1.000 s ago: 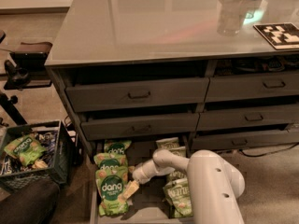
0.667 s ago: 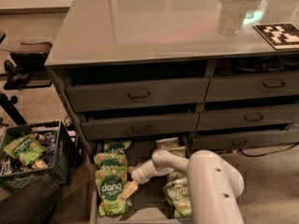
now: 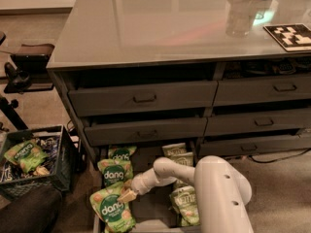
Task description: Pick green rice chip bag from bottom drawer and place on counter
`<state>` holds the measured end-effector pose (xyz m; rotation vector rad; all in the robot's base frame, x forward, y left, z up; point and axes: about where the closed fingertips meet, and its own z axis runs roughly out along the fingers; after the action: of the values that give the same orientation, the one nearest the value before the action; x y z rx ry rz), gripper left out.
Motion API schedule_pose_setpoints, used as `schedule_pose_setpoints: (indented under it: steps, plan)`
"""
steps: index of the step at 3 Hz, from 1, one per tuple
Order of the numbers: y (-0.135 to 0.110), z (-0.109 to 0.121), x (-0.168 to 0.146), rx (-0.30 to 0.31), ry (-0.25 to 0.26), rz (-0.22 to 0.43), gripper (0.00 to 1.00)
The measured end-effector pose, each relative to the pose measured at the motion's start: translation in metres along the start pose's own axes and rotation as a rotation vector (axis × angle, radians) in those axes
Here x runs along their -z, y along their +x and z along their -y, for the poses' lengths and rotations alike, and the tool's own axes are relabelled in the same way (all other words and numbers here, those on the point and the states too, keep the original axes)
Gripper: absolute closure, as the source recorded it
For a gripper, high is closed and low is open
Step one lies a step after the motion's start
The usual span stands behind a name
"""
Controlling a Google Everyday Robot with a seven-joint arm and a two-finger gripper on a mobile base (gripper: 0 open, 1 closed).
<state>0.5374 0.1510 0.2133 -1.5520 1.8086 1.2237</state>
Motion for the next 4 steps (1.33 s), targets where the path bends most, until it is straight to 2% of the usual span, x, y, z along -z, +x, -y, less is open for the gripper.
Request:
schedule_pose_setpoints:
  steps: [2, 3, 4]
  plan:
    - [0.0, 0.0, -0.0001, 0.0, 0.0, 0.0, 0.99]
    - [0.0, 0.0, -0.0001, 0.0, 0.0, 0.0, 1.0]
    - [0.0057, -0.0061, 0.0033, -0.009, -0.022, 0.057, 1.0]
